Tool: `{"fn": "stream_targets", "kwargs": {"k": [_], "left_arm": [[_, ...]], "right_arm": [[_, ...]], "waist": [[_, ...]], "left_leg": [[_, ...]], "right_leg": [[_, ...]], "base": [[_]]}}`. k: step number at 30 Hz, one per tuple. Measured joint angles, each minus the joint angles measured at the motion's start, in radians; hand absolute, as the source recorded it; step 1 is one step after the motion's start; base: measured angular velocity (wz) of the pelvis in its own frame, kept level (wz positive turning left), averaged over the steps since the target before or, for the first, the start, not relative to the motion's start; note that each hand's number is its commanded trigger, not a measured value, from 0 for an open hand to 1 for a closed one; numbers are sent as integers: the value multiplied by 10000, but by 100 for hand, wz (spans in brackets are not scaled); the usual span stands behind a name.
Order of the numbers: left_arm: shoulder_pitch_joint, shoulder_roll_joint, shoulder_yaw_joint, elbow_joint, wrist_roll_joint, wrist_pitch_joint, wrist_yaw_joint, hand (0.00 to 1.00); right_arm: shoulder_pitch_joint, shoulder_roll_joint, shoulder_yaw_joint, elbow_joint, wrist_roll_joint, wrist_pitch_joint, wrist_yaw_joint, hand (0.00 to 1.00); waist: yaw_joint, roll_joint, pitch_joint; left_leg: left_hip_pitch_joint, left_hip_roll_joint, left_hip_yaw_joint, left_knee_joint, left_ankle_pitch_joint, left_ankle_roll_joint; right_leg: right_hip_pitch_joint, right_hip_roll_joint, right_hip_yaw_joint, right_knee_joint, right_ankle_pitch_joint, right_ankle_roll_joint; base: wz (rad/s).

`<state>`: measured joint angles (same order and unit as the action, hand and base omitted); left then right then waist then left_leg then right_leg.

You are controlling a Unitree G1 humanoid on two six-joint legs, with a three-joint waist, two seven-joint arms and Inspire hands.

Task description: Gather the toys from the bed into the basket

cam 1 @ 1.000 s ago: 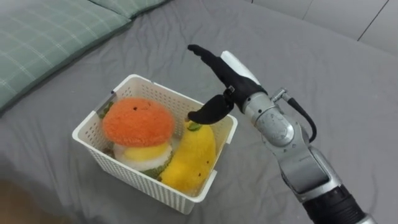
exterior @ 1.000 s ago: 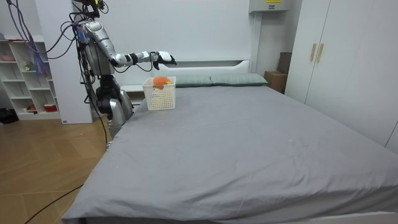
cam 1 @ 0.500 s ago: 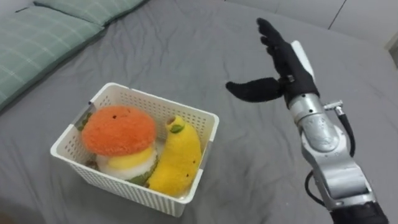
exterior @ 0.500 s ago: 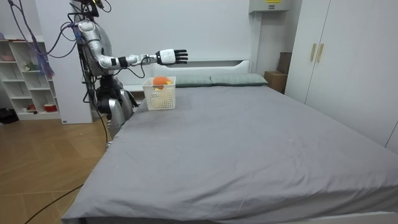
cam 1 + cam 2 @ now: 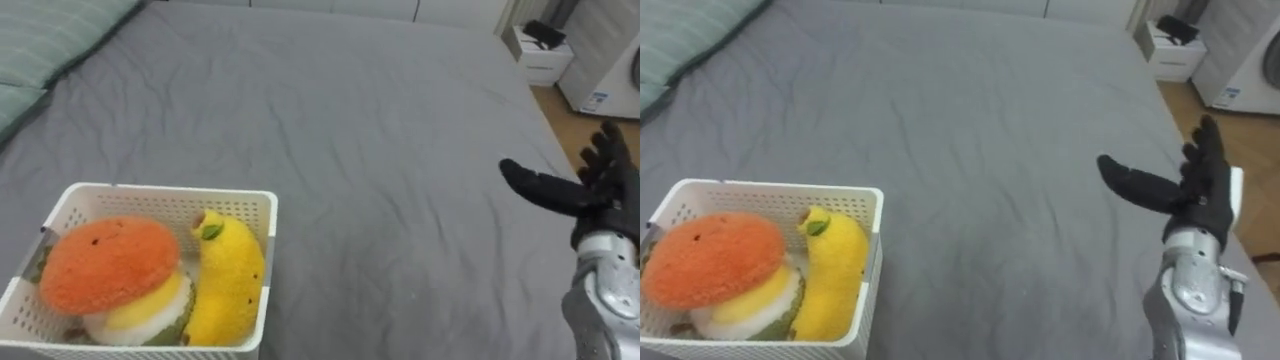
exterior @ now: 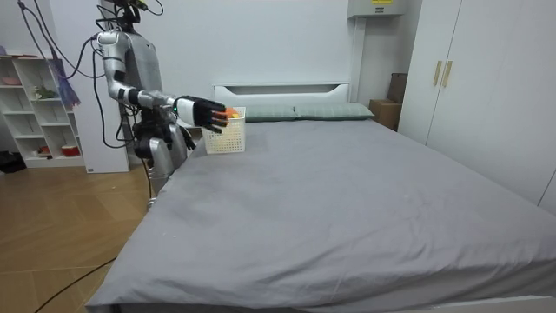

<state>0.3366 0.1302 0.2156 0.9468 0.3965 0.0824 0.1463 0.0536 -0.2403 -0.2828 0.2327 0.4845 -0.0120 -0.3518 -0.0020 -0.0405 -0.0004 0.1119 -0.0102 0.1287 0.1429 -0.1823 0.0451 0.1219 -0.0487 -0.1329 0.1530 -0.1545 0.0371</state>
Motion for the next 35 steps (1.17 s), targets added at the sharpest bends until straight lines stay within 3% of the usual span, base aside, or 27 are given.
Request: {"fn": "stream_targets", "kwargs": {"k": [9,12,19,23,27,30,35], "left_arm": [[209,-3,184,58,-108,-4,11,0],[221,-5,207,234,-113,-5,13,0],[169,-67,392,623,-121,43,-3,0],[126,-242,570,693,-109,203,-38,0],[-165,-254,554,885,-85,525,-122,0],[-302,-288,379,968,-90,718,-30,0],[-561,-322,287,1065,-136,895,31,0]], "right_arm": [[1040,20,-674,3514,3490,-155,-183,0],[1250,48,-750,5295,4239,-289,-44,0],[1459,568,-923,9039,4189,-163,364,0],[1678,597,-601,10572,2873,231,1356,0],[1612,576,414,11317,8,955,2249,0],[1483,596,1506,11703,-2028,1438,2611,0],[1100,695,2119,11628,-4048,2057,3060,0]], "waist": [[-403,93,-25],[-472,61,15],[-768,100,7],[-731,111,7],[-653,107,-14],[-423,130,-11],[-174,151,-12]], "left_leg": [[64,77,256,80,-135,-12],[165,86,336,77,-164,-30],[224,125,354,78,-187,-76],[235,130,340,33,-193,-88],[250,134,358,36,-194,-95],[395,137,438,36,-194,-101],[419,140,449,14,-197,-102]], "right_leg": [[-5,51,262,46,-5,-8],[-7,81,437,51,-49,-22],[22,135,497,10,-162,-58],[7,146,508,20,-180,-64],[-15,153,510,36,-181,-68],[24,160,571,130,-178,-75],[46,157,591,185,-185,-84]], "base": [[-10],[-6],[-1],[0],[0],[-10],[0]]}}
